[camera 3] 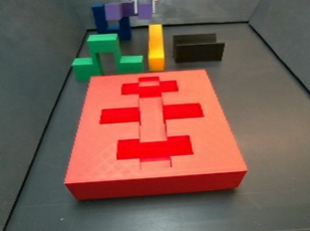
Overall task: Pick up the purple object. Move up. Place the purple object on the fixture. Regrasp the purple object. Move to above the board. Insert the purple object.
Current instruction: Place the purple object on the fixture.
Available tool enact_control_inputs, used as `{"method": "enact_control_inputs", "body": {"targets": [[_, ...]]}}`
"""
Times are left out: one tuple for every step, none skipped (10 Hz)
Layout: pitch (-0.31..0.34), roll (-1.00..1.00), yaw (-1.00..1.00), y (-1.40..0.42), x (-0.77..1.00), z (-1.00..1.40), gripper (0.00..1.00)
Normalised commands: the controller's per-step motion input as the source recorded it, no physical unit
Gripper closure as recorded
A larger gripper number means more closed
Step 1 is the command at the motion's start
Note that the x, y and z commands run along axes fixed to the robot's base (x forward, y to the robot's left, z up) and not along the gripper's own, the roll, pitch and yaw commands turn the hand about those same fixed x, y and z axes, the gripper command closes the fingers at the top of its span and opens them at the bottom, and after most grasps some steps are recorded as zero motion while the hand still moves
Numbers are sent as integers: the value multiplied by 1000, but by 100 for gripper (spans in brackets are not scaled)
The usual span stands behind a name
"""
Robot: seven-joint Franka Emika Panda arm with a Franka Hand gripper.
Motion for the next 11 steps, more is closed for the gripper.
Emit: {"method": "enact_control_inputs", "body": {"targets": [[-3,-1000,-283,0,654,37,100],[-20,-1000,-260,3,637,89,100],[-9,-1000,-217,0,711,77,100],[0,-991,-220,0,786,71,100],[0,-986,-191,0,749,40,100],[-3,-963,-86,37,551,17,100],[-9,-831,-69,0,563,0,100],[0,-680,-80,0,663,0,100],[34,-589,-71,0,703,0,100],[51,-551,-69,0,706,0,100],[137,-426,-34,0,851,0,100]]}}
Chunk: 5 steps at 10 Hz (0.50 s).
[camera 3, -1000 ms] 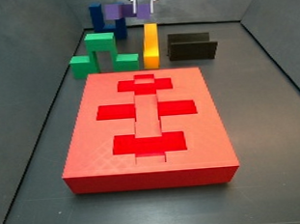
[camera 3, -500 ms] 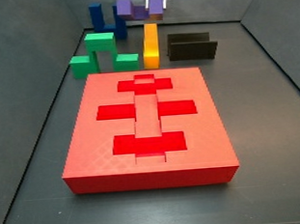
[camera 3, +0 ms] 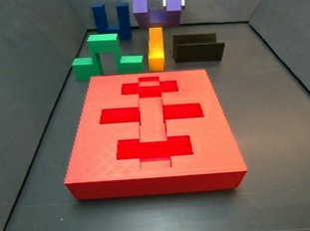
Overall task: Pick up the purple object. Move up. Place the purple object on the fixture. Regrasp the purple object. Move to above the board. Insert the purple object.
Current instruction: Place the purple object on the fixture.
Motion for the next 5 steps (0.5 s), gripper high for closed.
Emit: {"method": "enact_control_inputs", "body": {"targets": [[183,-291,0,14,917,0,100],[186,-183,0,9,917,-3,100],[134,17,-6,0,857,-186,100],[117,40,-3,0,854,-186,100],[123,77,0,0,900,-180,100]]}}
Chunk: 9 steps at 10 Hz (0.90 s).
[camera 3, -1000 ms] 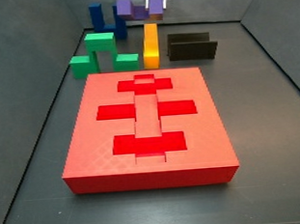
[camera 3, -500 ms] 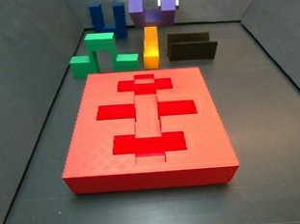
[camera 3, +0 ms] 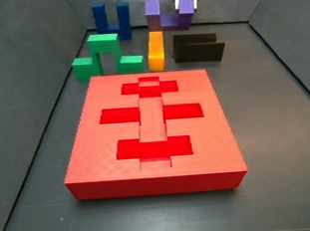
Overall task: Pick up the purple object. Move up. Place the purple object on the fixture. Regrasp the purple object. Move to above the board. Insert the purple object.
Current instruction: Place the purple object on the fixture.
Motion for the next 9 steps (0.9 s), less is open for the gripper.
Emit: {"method": "enact_control_inputs", "body": {"targets": [[89,63,-9,0,903,-169,100],[69,57,0,0,897,-146,100],[77,114,0,0,886,-166,100],[154,214,-6,-51,920,-174,100],[151,163,-11,-26,897,-174,100],[151,149,-14,-17,849,-169,100],[151,97,0,-11,843,-126,100],[140,0,0,-20,849,-77,100],[34,-89,0,-29,823,-100,100]]}}
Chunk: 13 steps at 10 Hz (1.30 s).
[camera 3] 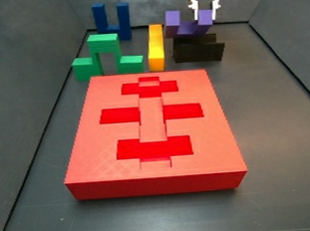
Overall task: Pick up the purple object. Move up. Place the purple object on the fixture. Regrasp the purple object. Move to above the board. Insert the purple object.
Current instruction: Place the purple object on the fixture.
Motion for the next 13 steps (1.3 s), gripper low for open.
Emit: {"method": "enact_control_inputs", "body": {"targets": [[0,-123,-31,-9,829,-131,100],[0,-51,-51,0,789,-194,100],[0,-46,-14,0,774,-220,100],[0,-51,0,0,791,-191,100],[0,-40,0,0,797,-163,100],[0,-86,0,0,817,-146,100],[9,-117,0,0,903,-89,100],[0,-129,0,23,871,-63,100],[0,-171,0,117,754,-57,100],[0,-266,0,260,634,-63,100],[0,-323,0,271,657,-57,100],[0,-286,0,271,537,-91,100],[37,-109,0,86,311,0,100]]}}
